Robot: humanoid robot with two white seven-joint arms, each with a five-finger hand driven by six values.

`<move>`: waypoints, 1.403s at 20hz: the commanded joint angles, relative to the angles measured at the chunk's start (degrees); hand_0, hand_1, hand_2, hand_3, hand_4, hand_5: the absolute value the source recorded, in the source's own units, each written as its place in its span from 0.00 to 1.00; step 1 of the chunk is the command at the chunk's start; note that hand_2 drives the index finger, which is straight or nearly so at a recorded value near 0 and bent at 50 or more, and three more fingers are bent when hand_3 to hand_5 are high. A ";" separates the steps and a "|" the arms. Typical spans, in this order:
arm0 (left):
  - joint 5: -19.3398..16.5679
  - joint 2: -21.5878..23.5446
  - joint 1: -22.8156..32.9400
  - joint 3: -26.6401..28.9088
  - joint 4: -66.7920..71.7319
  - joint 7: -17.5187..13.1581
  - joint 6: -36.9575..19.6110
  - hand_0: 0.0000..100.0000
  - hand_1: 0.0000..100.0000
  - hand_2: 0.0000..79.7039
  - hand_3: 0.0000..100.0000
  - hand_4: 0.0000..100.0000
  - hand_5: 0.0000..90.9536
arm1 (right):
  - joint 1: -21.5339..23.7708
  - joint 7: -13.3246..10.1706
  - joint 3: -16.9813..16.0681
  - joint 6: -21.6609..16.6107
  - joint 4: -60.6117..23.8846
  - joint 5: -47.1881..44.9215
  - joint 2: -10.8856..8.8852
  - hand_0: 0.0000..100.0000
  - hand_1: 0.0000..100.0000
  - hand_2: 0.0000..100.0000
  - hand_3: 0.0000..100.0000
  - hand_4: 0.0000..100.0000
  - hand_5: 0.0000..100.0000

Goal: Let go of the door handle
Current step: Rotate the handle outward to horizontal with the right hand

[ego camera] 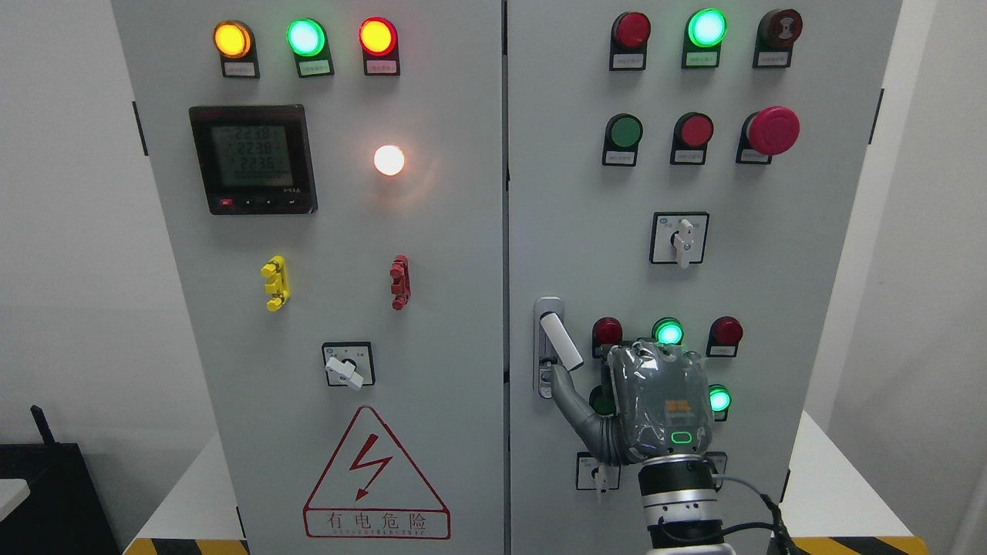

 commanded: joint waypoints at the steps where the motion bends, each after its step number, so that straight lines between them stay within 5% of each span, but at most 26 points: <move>1: 0.00 0.00 0.00 0.62 0.97 -0.03 0.05 0.12 0.39 0.00 0.00 0.00 0.00 | 0.09 0.23 -0.29 -0.03 -0.16 0.08 -0.30 0.39 0.08 0.92 1.00 0.91 0.93; 28: 0.00 0.00 0.00 0.62 0.97 -0.03 0.05 0.12 0.39 0.00 0.00 0.00 0.00 | -0.17 0.41 -1.79 -0.03 -0.51 -0.09 -0.48 0.40 0.08 0.92 1.00 0.91 0.93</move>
